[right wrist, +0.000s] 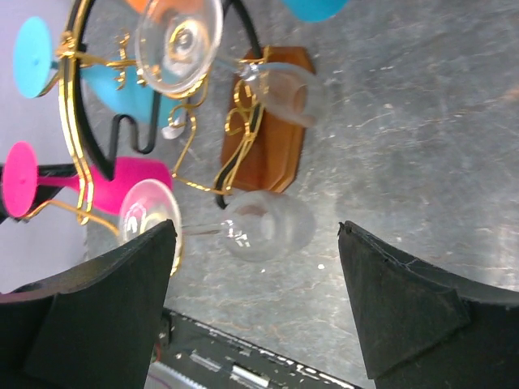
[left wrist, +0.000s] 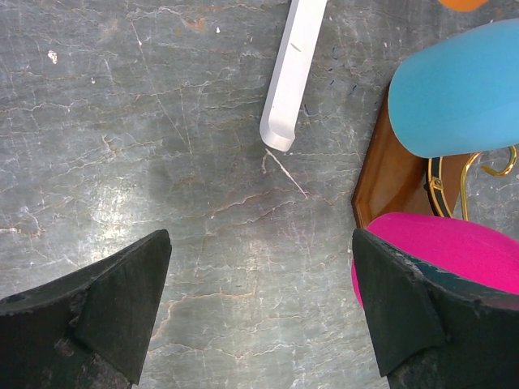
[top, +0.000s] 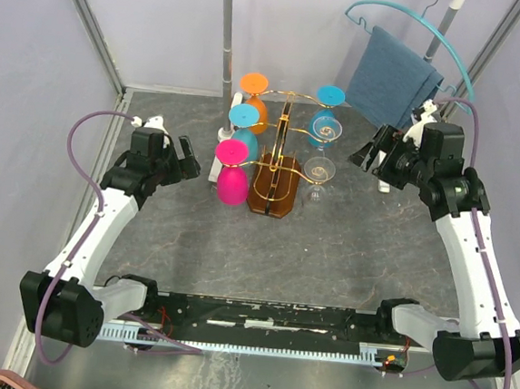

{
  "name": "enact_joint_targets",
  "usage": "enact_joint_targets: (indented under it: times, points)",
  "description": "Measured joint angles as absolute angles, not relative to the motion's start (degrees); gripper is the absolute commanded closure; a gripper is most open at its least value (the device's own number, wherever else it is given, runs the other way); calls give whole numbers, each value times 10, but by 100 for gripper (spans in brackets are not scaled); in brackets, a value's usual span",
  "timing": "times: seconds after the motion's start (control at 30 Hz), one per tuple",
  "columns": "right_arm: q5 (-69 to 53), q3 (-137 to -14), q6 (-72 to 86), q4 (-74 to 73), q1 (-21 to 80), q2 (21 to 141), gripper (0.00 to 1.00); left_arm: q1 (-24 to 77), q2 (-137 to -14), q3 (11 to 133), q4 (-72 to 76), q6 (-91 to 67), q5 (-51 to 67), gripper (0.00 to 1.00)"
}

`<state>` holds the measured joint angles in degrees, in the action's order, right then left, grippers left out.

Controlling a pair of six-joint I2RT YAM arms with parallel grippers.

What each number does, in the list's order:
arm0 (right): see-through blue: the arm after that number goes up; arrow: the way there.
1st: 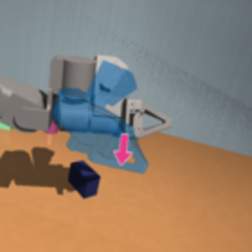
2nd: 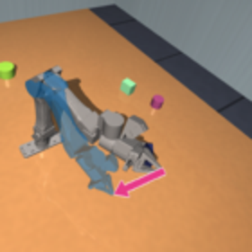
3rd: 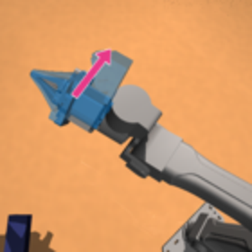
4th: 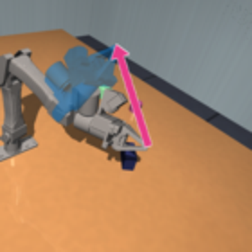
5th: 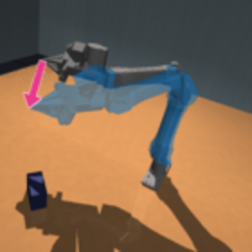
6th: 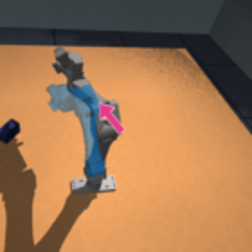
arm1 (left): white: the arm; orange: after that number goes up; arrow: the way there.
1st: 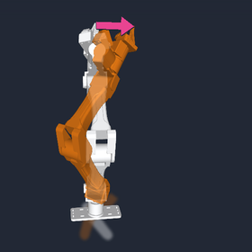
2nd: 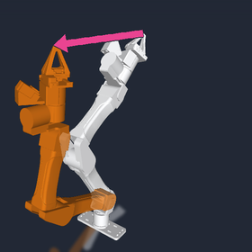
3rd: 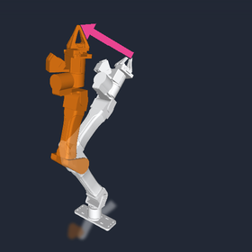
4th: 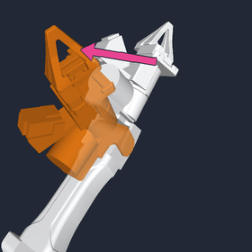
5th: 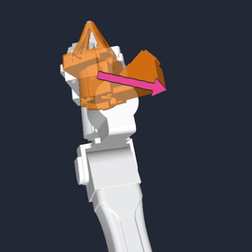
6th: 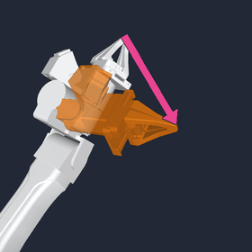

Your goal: Take the wine glass off the wine glass rack

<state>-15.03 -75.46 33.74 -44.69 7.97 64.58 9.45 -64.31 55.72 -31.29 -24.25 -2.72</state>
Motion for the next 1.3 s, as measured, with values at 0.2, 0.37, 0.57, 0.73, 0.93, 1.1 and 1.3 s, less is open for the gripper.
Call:
enact_joint_targets:
  times: [0.2, 0.37, 0.57, 0.73, 0.93, 1.1, 1.3]
  points:
    - [-245, -748, 371, -429, 74, 656, 11, 95, -635, 548, -314, -243, -24, 1]
    - [-298, -738, 395, -418, 70, 675, 19, 95, -627, 542, -315, -243, -24, 1]
    - [-341, -724, 413, -396, 70, 680, 31, 95, -622, 540, -315, -243, -15, 1]
    - [-360, -716, 422, -381, 70, 691, 39, 95, -622, 540, -316, -243, -10, 1]
    - [-381, -699, 437, -353, 70, 700, 46, 95, -622, 540, -316, -243, -10, 1]
    - [-400, -696, 448, -330, 71, 708, 52, 95, -622, 538, -316, -243, -9, 1]
    - [-419, -696, 457, -306, 77, 715, 60, 95, -622, 533, -316, -243, -9, 1]
